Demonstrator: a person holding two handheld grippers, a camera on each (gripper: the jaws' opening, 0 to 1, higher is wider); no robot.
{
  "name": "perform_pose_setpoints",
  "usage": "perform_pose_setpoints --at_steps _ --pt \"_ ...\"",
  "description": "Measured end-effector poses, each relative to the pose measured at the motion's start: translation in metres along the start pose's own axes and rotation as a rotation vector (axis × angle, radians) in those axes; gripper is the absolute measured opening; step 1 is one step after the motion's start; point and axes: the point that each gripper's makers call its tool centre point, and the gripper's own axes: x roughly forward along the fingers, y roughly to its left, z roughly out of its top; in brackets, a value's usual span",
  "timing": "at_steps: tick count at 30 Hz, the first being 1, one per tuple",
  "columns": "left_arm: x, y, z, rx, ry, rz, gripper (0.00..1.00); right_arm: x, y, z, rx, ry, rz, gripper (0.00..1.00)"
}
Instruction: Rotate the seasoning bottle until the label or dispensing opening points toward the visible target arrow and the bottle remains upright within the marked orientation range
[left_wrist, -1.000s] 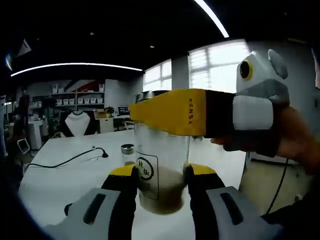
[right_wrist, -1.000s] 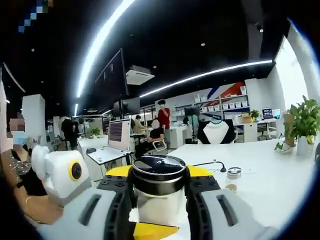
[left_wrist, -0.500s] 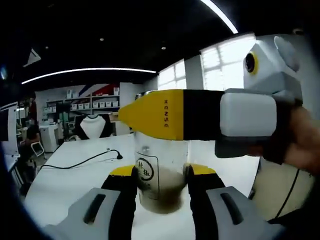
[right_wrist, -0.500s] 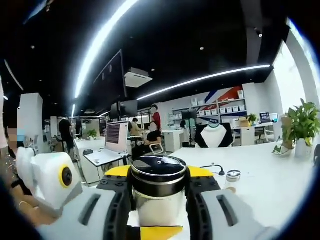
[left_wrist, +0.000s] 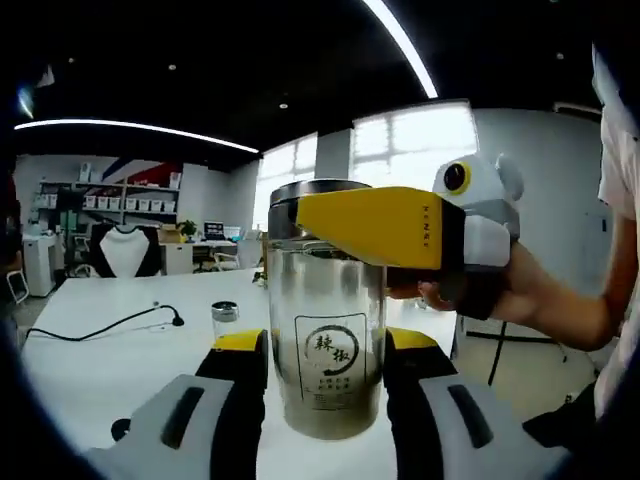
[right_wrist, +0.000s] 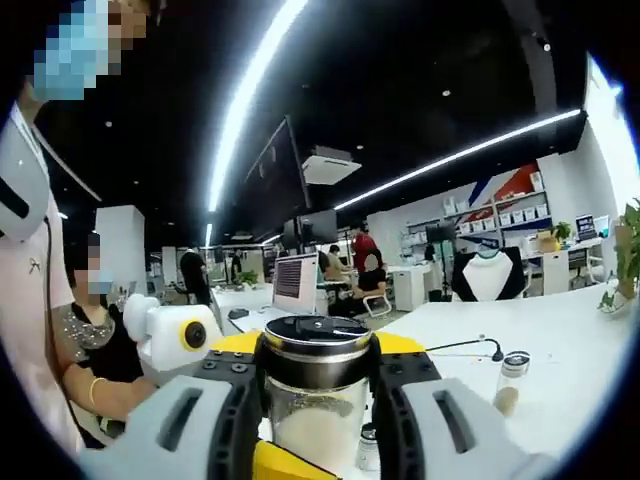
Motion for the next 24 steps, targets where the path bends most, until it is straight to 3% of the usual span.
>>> perform_pose_setpoints --at_steps 4,7,9,13,19,23,24 --pt "0.002 -0.002 -0.003 0.064 0.035 -0.034 0.53 0.001 0.001 -0.004 -0.013 0.018 0.004 0.39" --pt "0.003 -0.006 -0.007 0.090 0.047 -0.059 0.45 0.000 -0.002 -0.007 -0.026 0.026 -0.011 0.39" --pt "0.002 -0.008 -0.010 0.058 0.044 -0.050 0.45 0.000 -0.001 -0.008 -0.034 0.031 -0.008 0.39" --pt "0.005 -0.008 -0.014 0.100 0.069 -0.020 0.45 -0.001 -0.002 -0.013 -0.048 0.045 -0.019 0.39" --pt "0.007 0.002 -0.014 0.059 0.041 0.122 0.44 0.001 -0.010 -0.013 -0.050 0.029 -0.097 0.38" --pt "0.007 0.010 -0.013 0.096 0.031 0.211 0.44 -0.001 -0.017 -0.014 -0.058 0.009 -0.197 0.38" --pt "0.005 0.015 -0.013 0.111 0.022 0.264 0.44 -0.001 -0.017 -0.016 -0.058 0.013 -0.206 0.37"
